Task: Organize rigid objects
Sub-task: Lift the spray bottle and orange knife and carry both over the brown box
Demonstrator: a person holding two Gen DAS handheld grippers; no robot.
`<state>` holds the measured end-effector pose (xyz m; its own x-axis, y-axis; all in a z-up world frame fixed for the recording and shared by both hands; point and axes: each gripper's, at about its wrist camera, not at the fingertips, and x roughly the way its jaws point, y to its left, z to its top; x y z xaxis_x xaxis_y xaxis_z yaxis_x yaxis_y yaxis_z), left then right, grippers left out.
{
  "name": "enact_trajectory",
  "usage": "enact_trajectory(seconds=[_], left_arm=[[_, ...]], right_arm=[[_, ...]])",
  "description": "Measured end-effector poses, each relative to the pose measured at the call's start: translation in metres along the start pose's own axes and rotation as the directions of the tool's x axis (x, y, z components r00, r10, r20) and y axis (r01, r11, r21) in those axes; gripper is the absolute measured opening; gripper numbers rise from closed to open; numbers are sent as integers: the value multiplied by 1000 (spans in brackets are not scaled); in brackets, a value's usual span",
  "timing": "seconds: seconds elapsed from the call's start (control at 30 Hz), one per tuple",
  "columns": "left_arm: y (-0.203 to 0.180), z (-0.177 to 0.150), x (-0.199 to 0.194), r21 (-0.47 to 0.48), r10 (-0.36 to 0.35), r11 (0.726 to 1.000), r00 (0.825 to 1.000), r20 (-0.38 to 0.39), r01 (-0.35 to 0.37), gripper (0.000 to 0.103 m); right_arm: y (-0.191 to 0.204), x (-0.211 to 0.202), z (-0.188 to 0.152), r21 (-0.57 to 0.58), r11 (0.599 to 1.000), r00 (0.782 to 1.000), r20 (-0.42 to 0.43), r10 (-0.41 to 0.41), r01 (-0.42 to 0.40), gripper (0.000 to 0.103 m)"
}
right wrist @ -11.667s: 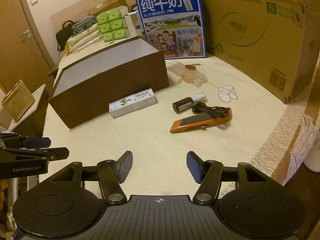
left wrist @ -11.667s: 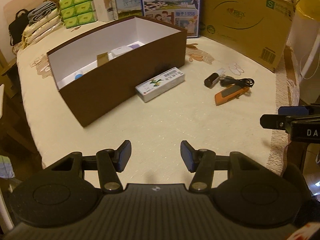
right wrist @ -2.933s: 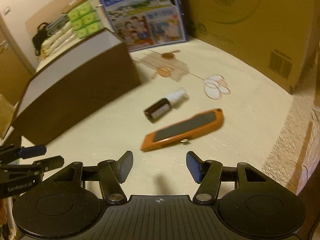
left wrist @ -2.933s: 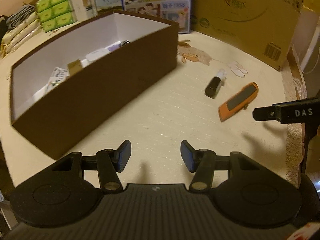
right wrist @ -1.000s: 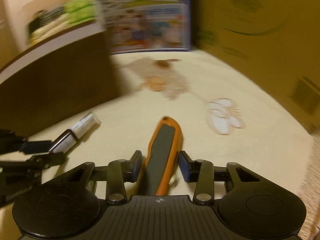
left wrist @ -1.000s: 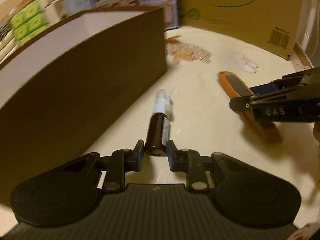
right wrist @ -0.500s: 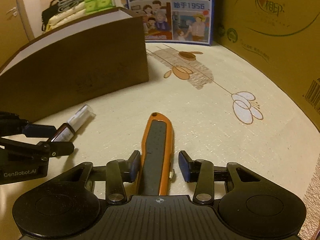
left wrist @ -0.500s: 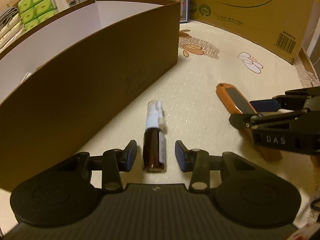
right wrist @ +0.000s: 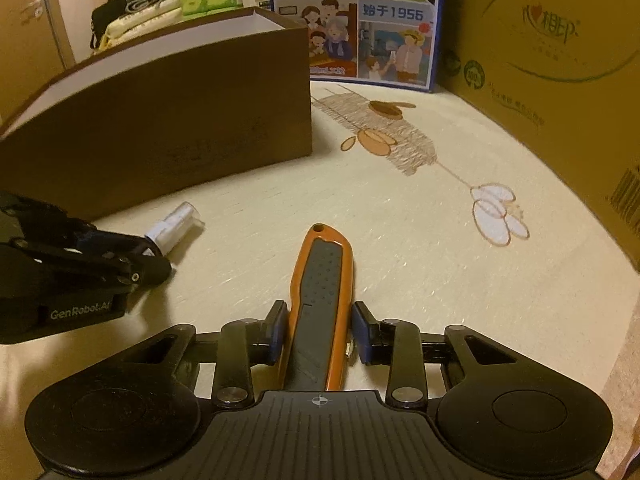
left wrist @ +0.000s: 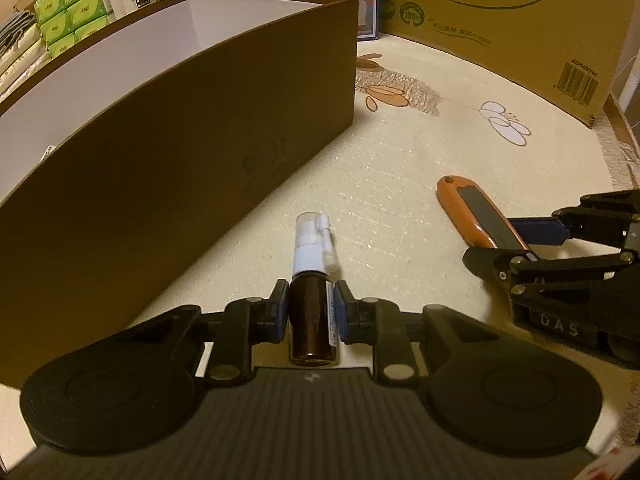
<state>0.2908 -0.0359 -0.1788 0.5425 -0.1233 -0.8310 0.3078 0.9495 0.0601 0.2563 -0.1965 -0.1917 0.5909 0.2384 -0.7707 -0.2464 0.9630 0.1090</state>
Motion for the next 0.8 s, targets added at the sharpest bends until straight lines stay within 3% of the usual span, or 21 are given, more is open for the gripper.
enact_trajectory(seconds=[0.3,0.6,0.8], left_arm=[[11,-13,-43,-35,-5,999,999,54,7,20],[31,-23,-98,-74,20,997,992,126,-10,20],[51,-20,-139,-101,55,994,978,202,-35,20]], right_arm=[[11,-31,1,34,995,996,27,89,-90,31],[31,-65,29,9,985,981,88,171,-172,31],[53,-75,55,-39,974,968,113,225,-222,31]])
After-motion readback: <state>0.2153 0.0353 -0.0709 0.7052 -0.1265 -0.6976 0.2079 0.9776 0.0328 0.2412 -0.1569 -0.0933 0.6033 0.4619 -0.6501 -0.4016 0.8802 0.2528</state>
